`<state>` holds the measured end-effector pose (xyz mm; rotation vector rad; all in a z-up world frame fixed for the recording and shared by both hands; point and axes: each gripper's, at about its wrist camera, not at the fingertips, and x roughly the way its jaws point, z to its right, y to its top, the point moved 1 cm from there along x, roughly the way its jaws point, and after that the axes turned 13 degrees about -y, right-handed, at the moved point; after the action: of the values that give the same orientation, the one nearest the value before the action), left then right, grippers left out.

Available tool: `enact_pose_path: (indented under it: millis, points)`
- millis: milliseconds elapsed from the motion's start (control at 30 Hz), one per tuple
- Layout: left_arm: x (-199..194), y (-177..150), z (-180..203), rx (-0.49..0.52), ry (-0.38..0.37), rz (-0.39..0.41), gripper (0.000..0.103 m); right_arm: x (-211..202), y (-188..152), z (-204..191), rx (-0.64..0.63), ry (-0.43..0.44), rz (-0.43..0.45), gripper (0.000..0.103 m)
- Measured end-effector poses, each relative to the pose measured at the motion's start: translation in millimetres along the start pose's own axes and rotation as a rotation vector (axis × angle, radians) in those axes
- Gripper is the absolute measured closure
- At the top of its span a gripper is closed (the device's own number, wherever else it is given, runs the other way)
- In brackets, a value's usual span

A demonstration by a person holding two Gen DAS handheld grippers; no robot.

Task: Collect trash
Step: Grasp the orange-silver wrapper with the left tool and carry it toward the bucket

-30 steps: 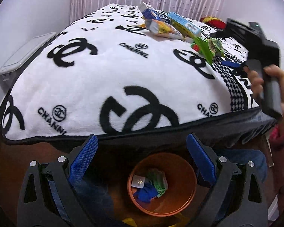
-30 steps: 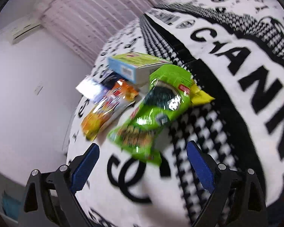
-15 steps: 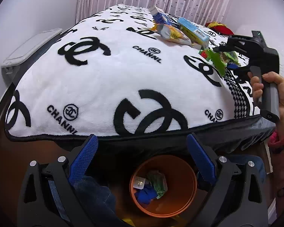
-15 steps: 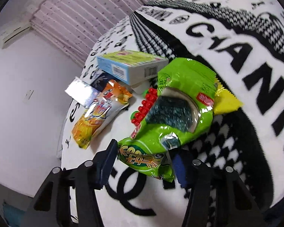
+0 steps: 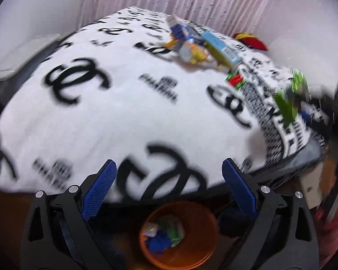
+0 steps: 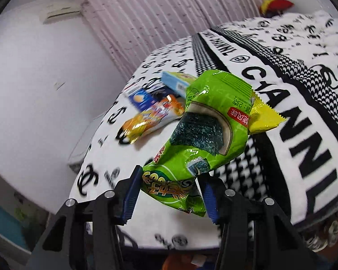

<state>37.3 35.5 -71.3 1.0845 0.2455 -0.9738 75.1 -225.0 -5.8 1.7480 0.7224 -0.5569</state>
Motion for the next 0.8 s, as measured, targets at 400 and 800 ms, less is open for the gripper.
enact_pose_path:
  millis: [400, 800]
  points:
    - [95.0, 139.9, -32.8, -0.217, -0.304, 0.042, 0.011, -20.5, -40.7, 21.2, -0.035, 0.033, 0.010, 0.053]
    - [159.7, 182.8, -39.5, -0.267, -0.425, 0.020, 0.011, -4.0, -33.7, 27.8, -0.026, 0.055, -0.009, 0.053]
